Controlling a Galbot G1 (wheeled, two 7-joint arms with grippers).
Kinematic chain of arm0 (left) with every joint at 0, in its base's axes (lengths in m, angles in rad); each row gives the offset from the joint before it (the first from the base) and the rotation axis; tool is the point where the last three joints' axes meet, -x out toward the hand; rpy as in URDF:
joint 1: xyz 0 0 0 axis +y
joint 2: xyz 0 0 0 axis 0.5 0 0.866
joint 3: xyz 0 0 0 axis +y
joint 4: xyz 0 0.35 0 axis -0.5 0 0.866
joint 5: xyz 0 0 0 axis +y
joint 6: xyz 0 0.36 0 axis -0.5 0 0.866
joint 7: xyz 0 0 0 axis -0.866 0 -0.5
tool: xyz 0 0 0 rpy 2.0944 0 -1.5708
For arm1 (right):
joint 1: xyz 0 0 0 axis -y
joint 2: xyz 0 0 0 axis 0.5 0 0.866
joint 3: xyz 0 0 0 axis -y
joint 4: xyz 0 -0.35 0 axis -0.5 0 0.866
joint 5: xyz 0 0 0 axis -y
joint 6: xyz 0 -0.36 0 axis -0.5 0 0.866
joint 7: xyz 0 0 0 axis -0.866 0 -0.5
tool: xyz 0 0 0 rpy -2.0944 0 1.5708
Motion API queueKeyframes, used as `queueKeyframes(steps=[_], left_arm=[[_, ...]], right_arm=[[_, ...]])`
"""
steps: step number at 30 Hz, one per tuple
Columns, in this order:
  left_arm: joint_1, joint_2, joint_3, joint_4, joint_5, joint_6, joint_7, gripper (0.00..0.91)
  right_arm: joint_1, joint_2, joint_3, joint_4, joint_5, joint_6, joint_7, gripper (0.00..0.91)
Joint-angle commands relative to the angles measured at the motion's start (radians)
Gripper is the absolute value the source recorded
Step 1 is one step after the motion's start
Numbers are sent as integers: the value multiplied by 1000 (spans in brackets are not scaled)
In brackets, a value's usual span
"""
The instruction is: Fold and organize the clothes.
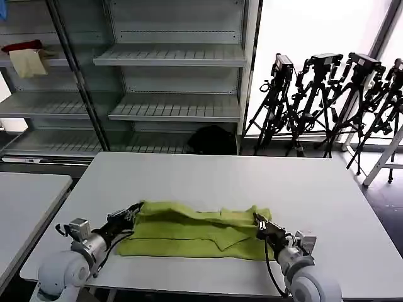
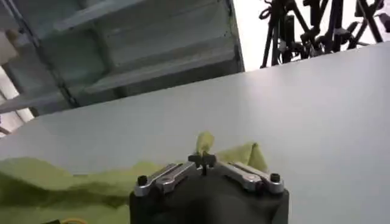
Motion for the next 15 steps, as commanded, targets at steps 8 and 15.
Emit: queueKeyframes(steps=[8, 15], left_arm=[[86, -1, -27, -33, 173, -15, 28, 0], [94, -18, -12, -43, 229, -18, 11, 907]], right_arm=[[-85, 13, 23, 28, -108, 1, -18, 0], [-90, 34, -5, 5, -371, 2, -12, 907]])
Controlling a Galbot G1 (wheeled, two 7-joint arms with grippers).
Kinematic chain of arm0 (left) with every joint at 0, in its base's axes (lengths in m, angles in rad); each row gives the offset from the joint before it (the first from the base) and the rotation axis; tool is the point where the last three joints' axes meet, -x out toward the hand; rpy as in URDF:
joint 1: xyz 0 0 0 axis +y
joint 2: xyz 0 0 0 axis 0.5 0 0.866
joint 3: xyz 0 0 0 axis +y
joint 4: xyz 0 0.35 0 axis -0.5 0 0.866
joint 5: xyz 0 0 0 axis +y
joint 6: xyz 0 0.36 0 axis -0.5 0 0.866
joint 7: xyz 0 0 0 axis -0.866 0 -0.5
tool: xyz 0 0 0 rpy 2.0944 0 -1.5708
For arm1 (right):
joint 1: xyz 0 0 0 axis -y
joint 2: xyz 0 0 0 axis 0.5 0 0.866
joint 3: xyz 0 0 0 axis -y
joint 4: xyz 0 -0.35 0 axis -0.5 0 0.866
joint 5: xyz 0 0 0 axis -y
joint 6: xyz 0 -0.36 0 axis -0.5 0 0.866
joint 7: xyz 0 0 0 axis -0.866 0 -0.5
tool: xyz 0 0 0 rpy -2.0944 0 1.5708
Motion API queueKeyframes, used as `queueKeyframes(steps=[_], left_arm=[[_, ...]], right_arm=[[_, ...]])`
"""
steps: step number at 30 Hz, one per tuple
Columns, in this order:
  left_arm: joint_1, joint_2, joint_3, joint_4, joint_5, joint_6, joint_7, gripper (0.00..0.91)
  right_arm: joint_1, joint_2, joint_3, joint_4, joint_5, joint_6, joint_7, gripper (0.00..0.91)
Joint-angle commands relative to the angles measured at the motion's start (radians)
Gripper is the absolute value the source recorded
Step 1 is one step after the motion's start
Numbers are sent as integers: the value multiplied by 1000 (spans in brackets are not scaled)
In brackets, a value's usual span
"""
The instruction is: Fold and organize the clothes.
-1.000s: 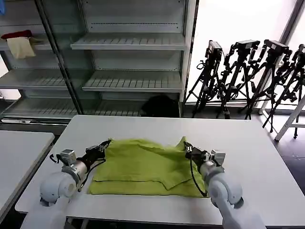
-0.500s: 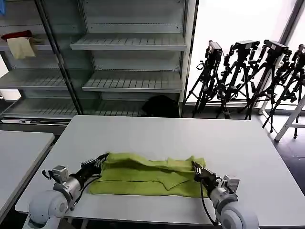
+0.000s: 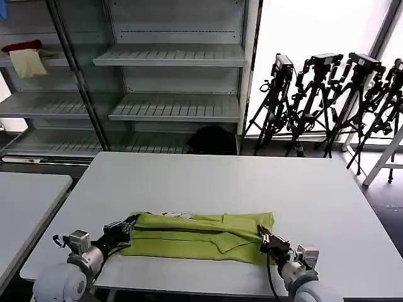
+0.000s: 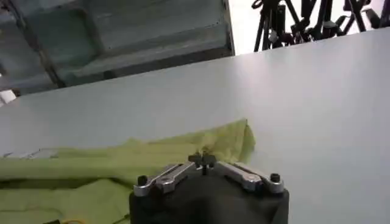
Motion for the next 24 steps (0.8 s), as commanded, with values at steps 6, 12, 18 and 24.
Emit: queueKeyframes(steps=[6, 12, 18, 24], left_arm=[[15, -25, 14, -30, 95, -4, -35, 907], [55, -70, 1, -101, 17, -40, -134, 907], [126, -147, 40, -123, 18, -107, -274, 907], [150, -193, 77, -101, 86, -115, -343, 907]], right_arm=[[-32, 53, -4, -7, -453, 4, -14, 907], [-45, 64, 103, 80, -106, 228, -44, 907], [62, 93, 209, 96, 72, 339, -48, 907], [139, 80, 238, 85, 65, 307, -47, 907]])
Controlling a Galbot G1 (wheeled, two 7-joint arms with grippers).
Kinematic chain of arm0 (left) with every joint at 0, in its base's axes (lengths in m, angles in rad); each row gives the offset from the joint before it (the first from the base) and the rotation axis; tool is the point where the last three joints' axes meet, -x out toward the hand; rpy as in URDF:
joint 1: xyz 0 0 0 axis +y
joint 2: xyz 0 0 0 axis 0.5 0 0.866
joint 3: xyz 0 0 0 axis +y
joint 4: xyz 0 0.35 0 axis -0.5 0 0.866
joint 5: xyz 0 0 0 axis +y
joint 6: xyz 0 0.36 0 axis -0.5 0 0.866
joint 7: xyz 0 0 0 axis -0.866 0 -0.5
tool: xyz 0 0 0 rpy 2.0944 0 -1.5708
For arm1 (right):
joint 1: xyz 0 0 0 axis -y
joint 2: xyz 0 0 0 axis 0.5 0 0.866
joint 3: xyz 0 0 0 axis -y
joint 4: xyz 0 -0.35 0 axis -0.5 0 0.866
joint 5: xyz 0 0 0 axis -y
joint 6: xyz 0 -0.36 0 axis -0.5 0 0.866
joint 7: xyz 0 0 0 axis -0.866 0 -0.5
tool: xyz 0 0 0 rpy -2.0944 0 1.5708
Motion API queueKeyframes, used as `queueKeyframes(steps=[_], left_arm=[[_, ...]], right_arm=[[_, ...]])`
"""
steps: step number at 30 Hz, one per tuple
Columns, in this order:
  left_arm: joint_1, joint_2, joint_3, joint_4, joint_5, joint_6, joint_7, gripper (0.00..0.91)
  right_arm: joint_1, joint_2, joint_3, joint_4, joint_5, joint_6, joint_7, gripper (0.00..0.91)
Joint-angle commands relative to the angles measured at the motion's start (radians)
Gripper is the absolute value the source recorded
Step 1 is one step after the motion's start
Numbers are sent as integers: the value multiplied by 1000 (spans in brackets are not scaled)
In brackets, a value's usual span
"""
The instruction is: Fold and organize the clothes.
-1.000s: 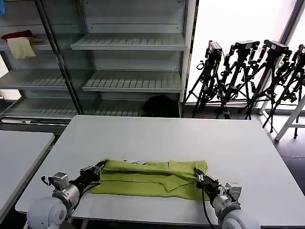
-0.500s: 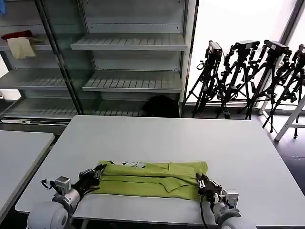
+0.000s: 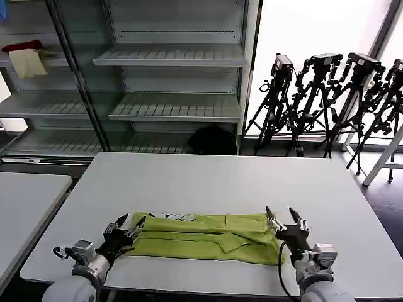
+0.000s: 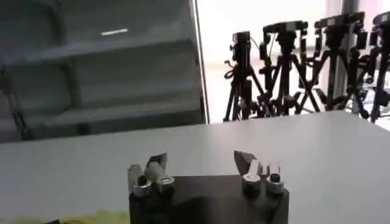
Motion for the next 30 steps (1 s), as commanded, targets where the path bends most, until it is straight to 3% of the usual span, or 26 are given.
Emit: queueKeyframes(steps=[1, 5, 6, 7, 8, 11, 30], left_arm=[[64, -100, 47, -9, 48, -45, -178, 907], [57, -108, 54, 12, 52, -51, -187, 887], [55, -108, 54, 14, 51, -51, -188, 796], [53, -107, 54, 18, 52, -50, -187, 494], [53, -107, 54, 18, 50, -48, -186, 262], [58, -105, 55, 18, 50, -45, -171, 30], [34, -108, 68, 38, 135, -87, -146, 0]], right_arm=[[111, 15, 94, 20, 119, 93, -7, 907], [116, 14, 91, 14, 106, 85, -9, 907], [116, 14, 90, 13, 103, 85, -10, 907], [116, 15, 90, 11, 98, 84, -10, 907], [116, 15, 90, 10, 97, 83, -10, 907], [118, 14, 91, 6, 94, 80, -7, 907], [79, 6, 89, -51, 13, 13, -1, 907]])
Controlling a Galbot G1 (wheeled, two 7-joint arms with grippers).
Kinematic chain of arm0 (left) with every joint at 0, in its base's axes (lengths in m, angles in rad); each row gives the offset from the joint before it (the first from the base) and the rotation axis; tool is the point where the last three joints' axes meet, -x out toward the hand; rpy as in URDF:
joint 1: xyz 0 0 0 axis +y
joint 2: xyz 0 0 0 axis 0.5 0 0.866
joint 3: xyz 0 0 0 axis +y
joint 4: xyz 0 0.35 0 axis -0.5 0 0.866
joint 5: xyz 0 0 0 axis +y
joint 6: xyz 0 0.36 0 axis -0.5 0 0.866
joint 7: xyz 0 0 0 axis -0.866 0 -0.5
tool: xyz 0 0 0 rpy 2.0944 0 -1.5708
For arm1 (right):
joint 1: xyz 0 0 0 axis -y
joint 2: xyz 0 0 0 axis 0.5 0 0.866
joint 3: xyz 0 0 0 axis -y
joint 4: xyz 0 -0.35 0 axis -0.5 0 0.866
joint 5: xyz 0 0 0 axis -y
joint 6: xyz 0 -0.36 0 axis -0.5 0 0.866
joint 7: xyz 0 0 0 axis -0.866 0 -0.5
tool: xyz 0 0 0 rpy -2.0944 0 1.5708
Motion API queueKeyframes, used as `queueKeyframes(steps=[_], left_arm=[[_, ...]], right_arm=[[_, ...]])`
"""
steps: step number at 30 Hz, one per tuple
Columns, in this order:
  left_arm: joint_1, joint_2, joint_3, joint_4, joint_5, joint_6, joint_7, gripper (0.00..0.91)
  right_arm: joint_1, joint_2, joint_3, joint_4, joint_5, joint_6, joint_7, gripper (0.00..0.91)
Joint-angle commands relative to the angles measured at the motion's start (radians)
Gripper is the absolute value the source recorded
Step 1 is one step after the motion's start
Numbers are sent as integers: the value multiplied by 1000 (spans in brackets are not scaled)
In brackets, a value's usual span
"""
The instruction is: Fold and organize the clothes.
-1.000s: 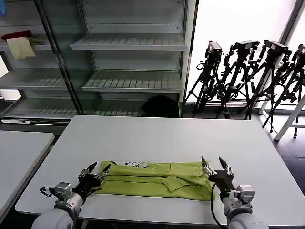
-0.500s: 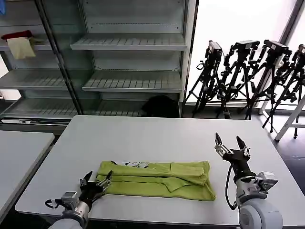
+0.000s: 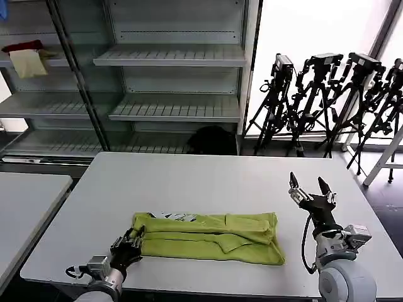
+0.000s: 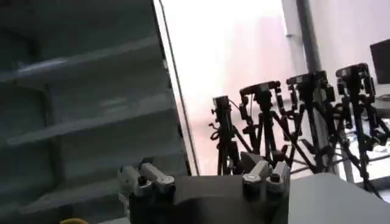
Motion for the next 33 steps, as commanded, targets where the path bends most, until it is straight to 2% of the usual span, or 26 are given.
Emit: queueKeyframes(steps=[1, 6, 9, 14, 17, 21, 23, 26, 30, 33], left_arm=[[-10, 0, -4, 15, 103, -38, 0, 0], [-6, 16, -47, 23, 211, -102, 38, 0], [-13, 42, -158, 21, 343, -166, 101, 0], [-56, 123, -363, 27, 442, -188, 207, 0], [-73, 201, -455, 52, 524, -232, 244, 0], [-56, 245, -502, 16, 438, -203, 262, 0], [-26, 234, -478, -50, 317, -148, 257, 0], [10, 156, -384, -198, 136, -90, 239, 0], [29, 64, -108, -335, -49, 1, 160, 0], [7, 28, 60, -356, -154, 50, 86, 0]], right_arm=[[-6, 0, 6, -27, -25, -24, 5, 907], [-17, -3, 7, -42, -30, -30, 5, 907], [-24, -6, 6, -54, -41, -38, 7, 907], [-31, -12, 2, -83, -56, -41, 6, 907], [-33, -13, 1, -99, -70, -43, 13, 907], [-38, -14, 0, -120, -73, -36, 13, 907], [-39, -13, -1, -130, -76, -33, 13, 907], [-39, -9, -5, -139, -88, -26, 11, 907], [-44, -6, -4, -144, -100, -22, 8, 907], [-51, -7, -2, -147, -106, -19, 6, 907]])
